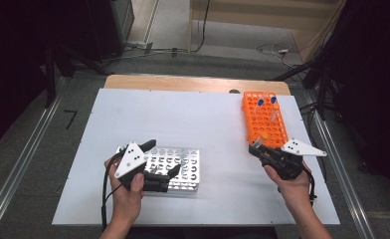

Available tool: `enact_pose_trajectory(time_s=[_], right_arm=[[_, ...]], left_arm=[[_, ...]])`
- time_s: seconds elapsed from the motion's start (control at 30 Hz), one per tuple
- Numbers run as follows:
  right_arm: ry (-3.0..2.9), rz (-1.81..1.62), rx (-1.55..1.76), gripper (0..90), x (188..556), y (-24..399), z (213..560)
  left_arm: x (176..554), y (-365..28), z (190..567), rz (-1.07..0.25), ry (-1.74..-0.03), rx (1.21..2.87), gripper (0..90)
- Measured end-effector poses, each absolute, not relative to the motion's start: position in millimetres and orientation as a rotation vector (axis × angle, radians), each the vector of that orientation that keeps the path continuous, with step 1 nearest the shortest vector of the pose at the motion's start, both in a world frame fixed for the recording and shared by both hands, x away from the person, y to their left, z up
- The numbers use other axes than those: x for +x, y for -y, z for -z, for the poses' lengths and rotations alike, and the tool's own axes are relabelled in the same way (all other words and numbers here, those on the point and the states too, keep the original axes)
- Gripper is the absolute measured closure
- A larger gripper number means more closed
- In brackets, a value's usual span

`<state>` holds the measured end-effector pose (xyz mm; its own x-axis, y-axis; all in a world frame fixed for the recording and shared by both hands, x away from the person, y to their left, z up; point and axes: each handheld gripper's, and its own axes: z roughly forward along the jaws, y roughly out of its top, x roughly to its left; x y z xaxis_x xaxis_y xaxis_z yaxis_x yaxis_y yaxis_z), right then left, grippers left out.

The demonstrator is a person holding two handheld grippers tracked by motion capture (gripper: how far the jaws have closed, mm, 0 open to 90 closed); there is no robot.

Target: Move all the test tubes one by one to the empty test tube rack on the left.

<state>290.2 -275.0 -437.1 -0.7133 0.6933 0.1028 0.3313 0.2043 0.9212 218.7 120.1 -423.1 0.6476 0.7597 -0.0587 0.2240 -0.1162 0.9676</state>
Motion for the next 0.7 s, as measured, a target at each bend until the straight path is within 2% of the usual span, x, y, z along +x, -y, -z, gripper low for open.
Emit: enact_pose_trajectory(time_s=[0.23,0.5,0.7], right_arm=[[-2.25,-1.504,0.898,73.0,270.3,256.9,443.8],[-2.372,-1.474,0.805,73.0,257.9,230.4,452.1],[-2.424,-1.431,0.754,73.0,252.8,215.7,453.0]], left_arm=[[223.5,-105.8,423.7,-0.521,-0.794,1.682,0.0],[223.4,-89.6,425.1,-0.447,-0.779,1.71,4.9],[223.3,-72.8,424.4,-0.405,-0.771,1.745,22.3]])
